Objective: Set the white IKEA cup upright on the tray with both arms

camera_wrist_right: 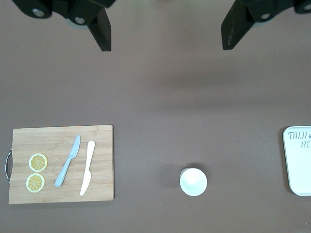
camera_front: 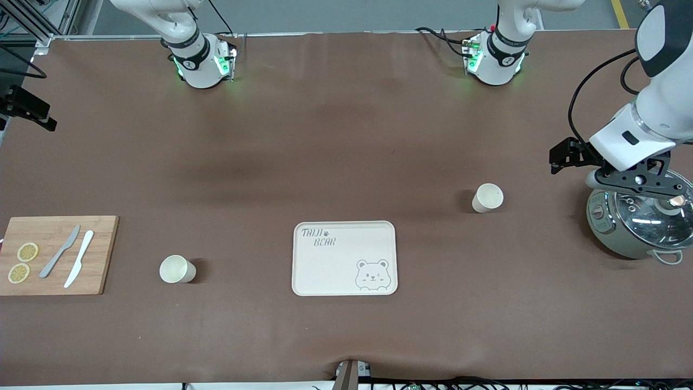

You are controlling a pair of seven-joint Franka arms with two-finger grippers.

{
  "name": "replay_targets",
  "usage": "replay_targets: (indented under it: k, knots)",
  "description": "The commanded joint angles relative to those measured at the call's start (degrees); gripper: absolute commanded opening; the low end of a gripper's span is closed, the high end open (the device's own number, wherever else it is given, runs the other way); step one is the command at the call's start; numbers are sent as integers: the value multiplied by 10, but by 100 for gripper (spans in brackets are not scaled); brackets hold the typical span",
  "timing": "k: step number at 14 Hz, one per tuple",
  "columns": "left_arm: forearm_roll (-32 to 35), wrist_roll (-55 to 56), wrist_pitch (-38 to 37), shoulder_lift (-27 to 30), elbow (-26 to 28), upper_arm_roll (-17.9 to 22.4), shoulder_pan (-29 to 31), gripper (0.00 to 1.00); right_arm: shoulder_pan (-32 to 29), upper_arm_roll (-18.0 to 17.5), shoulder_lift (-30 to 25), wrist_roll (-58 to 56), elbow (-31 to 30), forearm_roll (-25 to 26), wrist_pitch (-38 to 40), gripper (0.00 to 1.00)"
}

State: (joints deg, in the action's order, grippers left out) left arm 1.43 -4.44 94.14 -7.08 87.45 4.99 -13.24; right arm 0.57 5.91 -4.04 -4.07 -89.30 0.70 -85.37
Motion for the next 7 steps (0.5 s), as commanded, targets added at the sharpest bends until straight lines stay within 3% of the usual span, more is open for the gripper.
replay_targets:
  k: [1, 4, 7]
  knots:
    - [-2, -9, 3, 0, -3, -1, 2, 100, -13, -7, 3, -8, 7, 3, 2, 100]
    - [-2, -4, 5, -1, 20, -1, 1, 100, -12, -7, 3, -8, 8, 3, 2, 100]
    - [-2, 5, 108, 6, 113, -3, -1, 100, -12, -7, 13, -9, 10, 1, -1, 100]
